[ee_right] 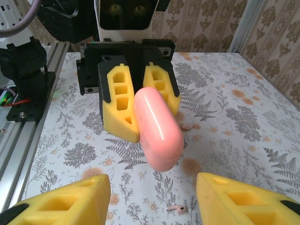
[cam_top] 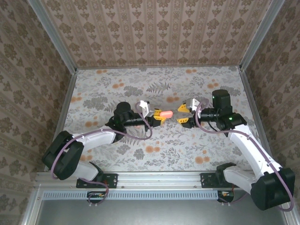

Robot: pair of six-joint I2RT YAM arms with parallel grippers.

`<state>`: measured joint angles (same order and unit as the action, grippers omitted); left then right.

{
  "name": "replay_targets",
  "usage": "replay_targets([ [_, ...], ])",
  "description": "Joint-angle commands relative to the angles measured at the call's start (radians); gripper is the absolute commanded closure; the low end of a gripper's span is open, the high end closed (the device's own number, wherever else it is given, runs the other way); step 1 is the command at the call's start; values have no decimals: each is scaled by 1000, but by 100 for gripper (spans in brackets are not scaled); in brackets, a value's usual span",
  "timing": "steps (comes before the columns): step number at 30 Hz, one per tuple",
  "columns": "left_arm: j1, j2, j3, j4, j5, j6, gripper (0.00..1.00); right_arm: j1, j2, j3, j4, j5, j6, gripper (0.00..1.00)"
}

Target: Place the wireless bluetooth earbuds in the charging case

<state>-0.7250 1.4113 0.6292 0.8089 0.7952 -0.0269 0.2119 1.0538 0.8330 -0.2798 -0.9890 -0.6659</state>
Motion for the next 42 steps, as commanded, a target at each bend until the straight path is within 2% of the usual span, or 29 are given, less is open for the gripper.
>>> replay_targets([
  [1, 1, -15, 17, 41, 32, -10, 84, -1, 26, 19, 16, -48, -6, 48],
  [8, 0, -15, 17, 46, 36, -13, 84, 28, 112, 65, 13, -130, -14, 47],
  [16, -2, -18, 18, 44, 35, -16, 84, 66, 170, 94, 19, -143, -28, 49],
  [27, -3, -17, 22, 42, 41, -21, 84, 82, 212, 110, 36, -157, -34, 64],
  [33, -5, -17, 24, 44, 47, -24, 84, 87, 224, 114, 39, -163, -35, 69],
  [38, -6, -17, 24, 44, 46, -27, 83, 90, 227, 123, -5, -158, -63, 76],
  [42, -8, -18, 19, 43, 31, -21, 76, 84, 219, 126, -59, -140, -97, 77],
])
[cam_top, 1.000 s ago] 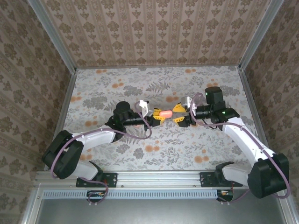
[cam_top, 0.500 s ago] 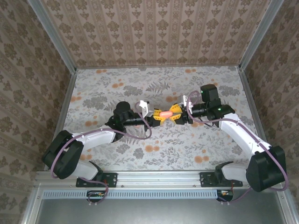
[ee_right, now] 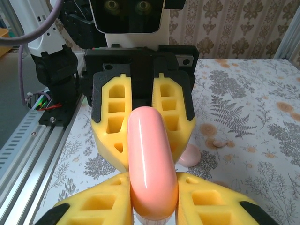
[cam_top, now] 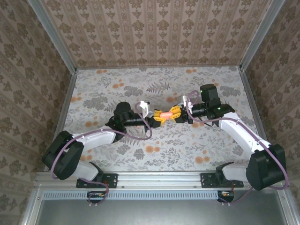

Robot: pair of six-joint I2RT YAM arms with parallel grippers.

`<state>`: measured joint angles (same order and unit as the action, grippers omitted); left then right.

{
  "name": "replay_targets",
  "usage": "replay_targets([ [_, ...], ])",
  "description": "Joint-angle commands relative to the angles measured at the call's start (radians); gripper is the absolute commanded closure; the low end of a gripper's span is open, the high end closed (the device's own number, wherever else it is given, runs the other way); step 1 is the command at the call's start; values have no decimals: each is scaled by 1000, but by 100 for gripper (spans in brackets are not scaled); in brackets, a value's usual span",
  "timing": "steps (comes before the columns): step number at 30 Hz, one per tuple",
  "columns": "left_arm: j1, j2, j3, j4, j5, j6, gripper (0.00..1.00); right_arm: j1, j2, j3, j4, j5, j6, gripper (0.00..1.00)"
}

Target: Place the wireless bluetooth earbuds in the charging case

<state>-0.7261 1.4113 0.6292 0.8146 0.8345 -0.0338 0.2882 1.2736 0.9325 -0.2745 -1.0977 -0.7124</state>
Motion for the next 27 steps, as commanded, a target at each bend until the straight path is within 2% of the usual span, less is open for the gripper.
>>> replay_targets([
  [1, -6, -19, 14, 38, -17, -13, 74, 4, -4, 28, -74, -29, -54, 77],
  [8, -1, -12, -36, 45, -106, 4, 47, -41, 10, 51, -230, 28, -109, 77],
  [12, 10, -12, -71, 27, -162, 8, 31, -61, 64, 102, -415, 155, -157, 77],
  [15, 31, -13, -100, 23, -186, -1, 27, -75, 107, 126, -480, 253, -148, 77],
  [18, 52, -8, -133, 27, -261, -14, 25, -94, 165, 142, -497, 331, -93, 77],
  [23, 85, -16, -173, 14, -329, -21, 24, -135, 281, 213, -558, 404, 27, 76],
  [27, 97, -23, -165, -81, -359, 4, 24, -168, 398, 299, -645, 437, 60, 77],
])
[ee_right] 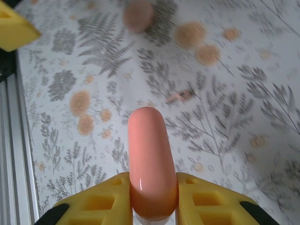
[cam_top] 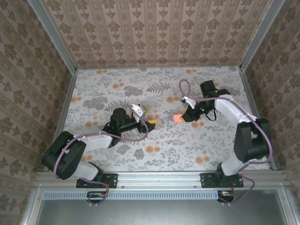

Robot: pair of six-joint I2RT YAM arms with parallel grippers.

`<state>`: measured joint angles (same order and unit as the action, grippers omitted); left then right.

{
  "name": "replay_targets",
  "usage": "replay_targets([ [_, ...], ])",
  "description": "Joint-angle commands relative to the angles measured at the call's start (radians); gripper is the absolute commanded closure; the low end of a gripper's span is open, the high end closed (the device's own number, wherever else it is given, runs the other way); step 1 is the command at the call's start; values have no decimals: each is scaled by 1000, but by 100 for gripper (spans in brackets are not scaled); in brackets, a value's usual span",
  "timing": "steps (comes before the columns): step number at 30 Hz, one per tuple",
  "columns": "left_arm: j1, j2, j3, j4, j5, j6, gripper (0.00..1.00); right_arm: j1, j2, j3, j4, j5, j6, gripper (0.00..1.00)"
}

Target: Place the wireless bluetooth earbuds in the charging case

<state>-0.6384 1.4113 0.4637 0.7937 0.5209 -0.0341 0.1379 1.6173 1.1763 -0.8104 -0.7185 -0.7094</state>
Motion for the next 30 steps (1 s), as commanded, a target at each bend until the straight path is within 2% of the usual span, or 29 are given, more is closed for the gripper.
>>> replay_targets([
  [1, 11, -24, 6, -88, -58, 8, 24, -22, 78, 67, -118, 65, 61, 77],
  [9, 19, -56, 32, -244, -96, 49, 24, -45, 250, 171, -116, 86, 162, 80],
  [13, 28, -61, 32, -270, -101, 70, 24, -57, 333, 243, -157, 90, 185, 80],
  [23, 71, -27, 38, -243, -53, 36, 24, -81, 521, 443, -344, 29, 137, 79],
  [30, 75, -16, 45, -237, -65, 28, 25, -95, 579, 487, -381, 22, 130, 79],
])
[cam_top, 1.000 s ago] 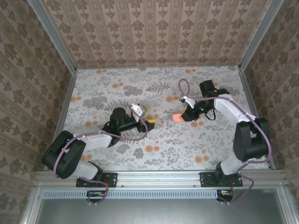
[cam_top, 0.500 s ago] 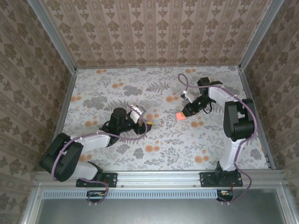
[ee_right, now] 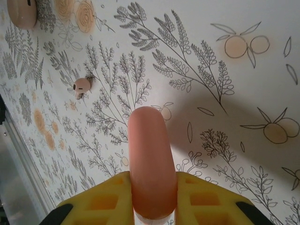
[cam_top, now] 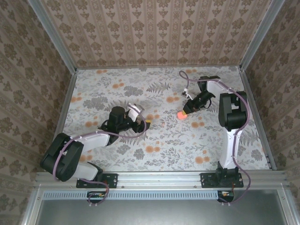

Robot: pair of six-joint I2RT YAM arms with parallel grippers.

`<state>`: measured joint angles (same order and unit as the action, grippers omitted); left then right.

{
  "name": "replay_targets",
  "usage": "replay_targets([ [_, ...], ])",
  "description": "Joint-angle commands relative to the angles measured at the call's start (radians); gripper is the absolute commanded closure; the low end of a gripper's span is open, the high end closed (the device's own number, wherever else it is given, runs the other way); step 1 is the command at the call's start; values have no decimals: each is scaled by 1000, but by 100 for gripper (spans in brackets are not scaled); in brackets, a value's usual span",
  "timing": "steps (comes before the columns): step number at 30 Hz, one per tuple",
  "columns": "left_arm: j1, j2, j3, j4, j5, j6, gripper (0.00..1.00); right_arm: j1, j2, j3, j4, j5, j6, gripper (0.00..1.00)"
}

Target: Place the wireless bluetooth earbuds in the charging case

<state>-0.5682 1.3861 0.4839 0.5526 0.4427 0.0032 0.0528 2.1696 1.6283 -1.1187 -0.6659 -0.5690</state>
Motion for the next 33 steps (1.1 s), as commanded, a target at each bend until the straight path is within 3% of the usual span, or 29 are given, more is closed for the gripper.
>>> replay_targets([
  [1, 7, 11, 25, 5, 12, -10, 24, -14, 30, 39, -72, -25, -3, 79],
  [33, 31, 36, 31, 26, 45, -8, 25, -61, 70, 60, -26, 36, 86, 58],
])
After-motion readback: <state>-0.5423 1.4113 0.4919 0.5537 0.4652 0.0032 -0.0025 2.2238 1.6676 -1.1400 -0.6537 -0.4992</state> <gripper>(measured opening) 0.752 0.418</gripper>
